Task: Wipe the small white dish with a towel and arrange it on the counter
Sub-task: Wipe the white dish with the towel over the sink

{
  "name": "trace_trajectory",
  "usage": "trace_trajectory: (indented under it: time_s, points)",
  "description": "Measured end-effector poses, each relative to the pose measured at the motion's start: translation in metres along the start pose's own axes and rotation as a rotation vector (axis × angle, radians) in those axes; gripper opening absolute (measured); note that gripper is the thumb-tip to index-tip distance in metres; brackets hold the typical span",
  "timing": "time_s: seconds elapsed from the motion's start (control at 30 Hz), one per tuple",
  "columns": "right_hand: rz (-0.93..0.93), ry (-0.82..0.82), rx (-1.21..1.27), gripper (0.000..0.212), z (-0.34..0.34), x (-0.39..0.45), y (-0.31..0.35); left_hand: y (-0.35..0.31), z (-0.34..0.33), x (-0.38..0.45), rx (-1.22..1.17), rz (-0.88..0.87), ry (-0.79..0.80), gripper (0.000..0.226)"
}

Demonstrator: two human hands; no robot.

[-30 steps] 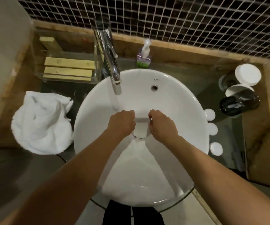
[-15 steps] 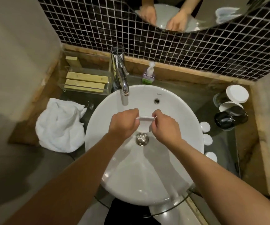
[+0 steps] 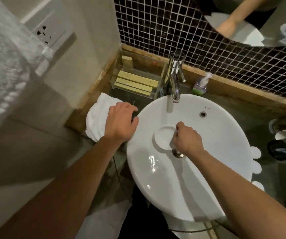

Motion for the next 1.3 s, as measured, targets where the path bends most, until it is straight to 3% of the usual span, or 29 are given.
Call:
trace_trajectory:
  time_s: [0.1, 0.17, 0.27, 0.37, 0.47, 0.77, 1.0, 1.17, 1.3]
  points:
    - [0.018, 0.012, -0.005, 0.023, 0.0, -0.001, 0.016, 0.029, 0.011, -0.008, 0.207, 0.056, -0.051, 0.053]
    - [0.031, 0.007, 0.001, 0.023, 0.001, -0.002, 0.025, 0.048, 0.011, -0.01, 0.307, 0.153, 0.0, 0.076]
    - [0.044, 0.008, 0.013, 0.024, 0.002, -0.001, 0.034, 0.078, -0.001, -0.021, 0.156, 0.343, 0.118, 0.098]
    - [0.052, -0.004, 0.051, 0.022, 0.003, 0.0, 0.039, 0.086, -0.02, -0.034, 0.111, 0.362, 0.273, 0.099]
    - [0.052, -0.006, 0.083, 0.022, 0.004, 0.0, 0.041, 0.078, -0.03, -0.04, 0.076, 0.381, 0.317, 0.104]
    - [0.067, 0.023, 0.035, 0.032, 0.007, 0.002, 0.046, 0.07, -0.01, -0.033, -0.053, 0.332, 0.135, 0.099]
    - [0.116, -0.039, 0.118, 0.027, 0.017, 0.005, 0.057, 0.003, 0.043, 0.021, -0.005, 0.084, -0.034, 0.09]
    - [0.148, -0.091, 0.197, 0.022, 0.033, 0.004, 0.058, -0.034, 0.027, 0.02, 0.096, 0.01, 0.076, 0.088]
    - [0.169, -0.033, 0.245, 0.022, 0.037, 0.005, 0.054, -0.048, -0.003, 0.001, 0.008, -0.071, 0.254, 0.089]
Point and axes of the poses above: each hand's wrist, its own x-axis towards the middle knuckle, its own z-axis out of the back of the hand, y = z × x, the point moved 7 cm from there along x, towards the middle knuckle, and after that the axes turned 10 degrees about -z, right-handed, at the moved point
